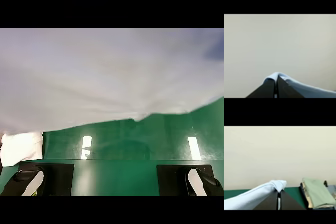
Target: Fold the shirts.
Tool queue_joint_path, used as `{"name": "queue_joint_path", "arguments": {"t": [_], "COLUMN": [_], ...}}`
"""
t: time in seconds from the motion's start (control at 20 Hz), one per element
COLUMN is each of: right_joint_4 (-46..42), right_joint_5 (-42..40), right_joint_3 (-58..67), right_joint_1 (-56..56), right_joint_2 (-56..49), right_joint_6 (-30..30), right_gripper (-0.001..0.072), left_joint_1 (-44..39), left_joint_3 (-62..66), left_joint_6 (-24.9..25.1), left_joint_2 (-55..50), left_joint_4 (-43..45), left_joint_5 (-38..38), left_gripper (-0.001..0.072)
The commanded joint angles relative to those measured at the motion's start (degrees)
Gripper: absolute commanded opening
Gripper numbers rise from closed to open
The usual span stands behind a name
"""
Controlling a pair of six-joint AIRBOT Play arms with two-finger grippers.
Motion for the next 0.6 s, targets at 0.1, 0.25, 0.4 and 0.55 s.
{"name": "queue_joint_path", "arguments": {"t": [0.1, 0.25, 0.4, 0.55], "right_joint_4": [-5.4, -1.3, -1.9, -5.0], "right_joint_5": [3.5, 15.5, 27.8, 32.6], "right_joint_3": [-5.1, -5.1, -5.1, -5.1], "right_joint_1": [0.0, 0.4, 3.5, 9.3], "right_joint_2": [-0.4, -10.9, -25.0, -39.8], "right_joint_6": [4.6, 5.4, 7.3, 7.1], "right_gripper": [0.0008, 0.0008, 0.0008, 0.0008], "left_joint_1": [0.1, 0.1, 0.1, 0.1], "left_joint_3": [-6.6, -17.4, -28.1, -34.5], "left_joint_6": [-8.3, -10.3, -9.9, -9.7], "left_joint_2": [-2.1, -8.7, -18.4, -29.8], "left_joint_4": [6.5, 9.4, 7.9, 7.9], "left_joint_5": [-10.3, -15.9, -18.5, -19.9], "left_gripper": [0.0024, 0.0025, 0.0025, 0.0025]}}
